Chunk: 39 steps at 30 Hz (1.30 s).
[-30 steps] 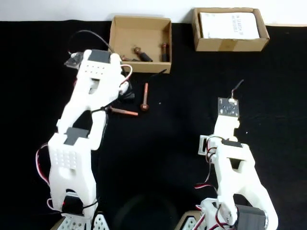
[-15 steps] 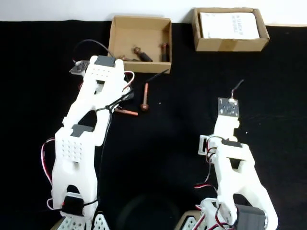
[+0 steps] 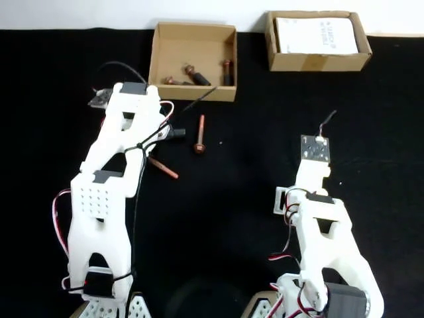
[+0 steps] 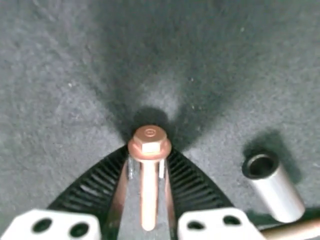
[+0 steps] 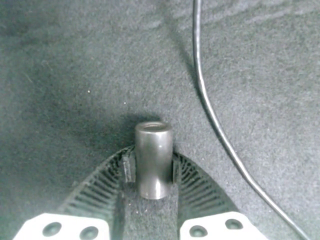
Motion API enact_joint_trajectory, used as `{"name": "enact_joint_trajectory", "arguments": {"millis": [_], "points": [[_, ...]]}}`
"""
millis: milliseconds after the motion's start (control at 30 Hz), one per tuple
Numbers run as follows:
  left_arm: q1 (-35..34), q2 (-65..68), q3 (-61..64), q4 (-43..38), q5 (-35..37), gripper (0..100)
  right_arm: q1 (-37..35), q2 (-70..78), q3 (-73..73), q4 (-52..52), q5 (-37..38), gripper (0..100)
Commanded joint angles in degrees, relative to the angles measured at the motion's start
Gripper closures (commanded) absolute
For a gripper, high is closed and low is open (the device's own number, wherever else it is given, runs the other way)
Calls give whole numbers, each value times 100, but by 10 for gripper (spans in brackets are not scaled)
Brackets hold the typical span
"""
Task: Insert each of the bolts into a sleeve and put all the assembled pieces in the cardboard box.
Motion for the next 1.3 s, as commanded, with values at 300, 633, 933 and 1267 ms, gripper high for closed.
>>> {"name": "enact_joint_trajectory", "arguments": {"millis": [300,633,933,1267], "points": [[-189,92,-40,273,-923,937,-4,-66,13,-145,-26,992],[-189,48,-66,316,-4475,995,-57,-110,-4,-145,-18,992],[-163,-426,-1279,1407,-6514,992,-1112,-2264,-136,479,-18,992],[163,-4760,303,1389,-7464,992,-2580,-6404,-796,2158,-62,992]]}}
